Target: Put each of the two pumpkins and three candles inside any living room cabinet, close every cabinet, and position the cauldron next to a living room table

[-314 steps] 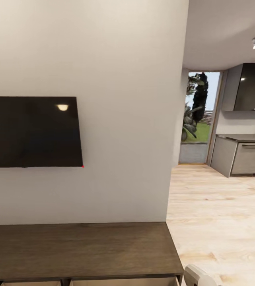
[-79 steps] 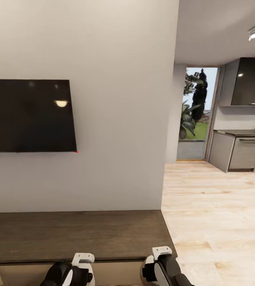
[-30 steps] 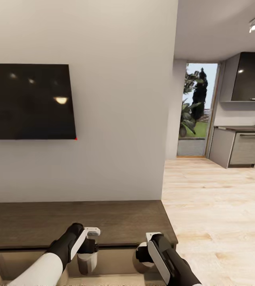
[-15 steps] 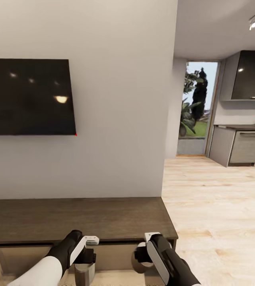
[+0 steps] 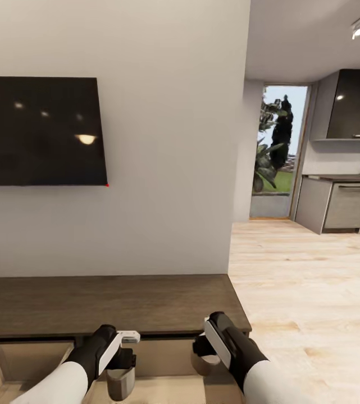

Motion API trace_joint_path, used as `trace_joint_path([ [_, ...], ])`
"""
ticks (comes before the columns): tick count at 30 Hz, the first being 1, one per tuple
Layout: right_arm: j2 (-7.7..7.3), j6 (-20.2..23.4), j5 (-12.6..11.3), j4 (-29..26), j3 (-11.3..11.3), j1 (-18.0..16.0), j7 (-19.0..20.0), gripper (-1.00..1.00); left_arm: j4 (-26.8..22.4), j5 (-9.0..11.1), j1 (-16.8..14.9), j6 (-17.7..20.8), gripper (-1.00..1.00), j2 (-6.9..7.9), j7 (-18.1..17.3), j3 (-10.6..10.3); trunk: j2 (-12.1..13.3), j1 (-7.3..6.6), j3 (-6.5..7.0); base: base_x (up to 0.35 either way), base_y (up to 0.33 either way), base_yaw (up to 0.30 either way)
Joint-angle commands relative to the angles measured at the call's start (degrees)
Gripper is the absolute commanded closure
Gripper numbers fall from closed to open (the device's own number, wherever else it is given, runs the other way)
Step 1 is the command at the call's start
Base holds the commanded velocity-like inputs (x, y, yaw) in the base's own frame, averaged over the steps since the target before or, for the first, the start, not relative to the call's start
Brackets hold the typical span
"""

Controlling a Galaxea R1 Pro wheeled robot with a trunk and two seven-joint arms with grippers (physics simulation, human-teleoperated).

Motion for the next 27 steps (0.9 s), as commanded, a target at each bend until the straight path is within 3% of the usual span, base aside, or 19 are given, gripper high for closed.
trace_joint_path([
  [1, 0.00, 0.1, -0.7, 0.7, 0.1, -0.3, -0.4, 1.00, -0.2, 0.5, 0.0, 0.2, 1.00, 0.04, 0.5, -0.4, 0.0, -0.01, -0.07, 0.000, 0.000, 0.000],
  [7, 0.00, -0.3, -0.7, 4.8, 0.1, -0.8, -0.3, 1.00, -0.4, 0.5, 0.0, -0.1, 1.00, 0.04, 0.2, -0.5, 0.0, -0.01, -0.07, 0.000, 0.000, 0.000],
  [13, 0.00, -0.6, -0.7, 7.8, 0.1, -0.9, -0.1, 1.00, -0.5, 0.5, 0.0, -1.1, 1.00, 0.04, 0.2, -0.6, -2.4, 1.31, -1.15, 0.000, 0.000, 0.000],
  [27, 0.00, -3.7, -0.7, 8.6, 0.2, -0.9, 0.0, 1.00, -0.4, 0.5, 0.0, -3.9, 1.00, -0.03, 0.2, -0.7, -8.1, 4.38, -3.66, 0.000, 0.000, 0.000],
])
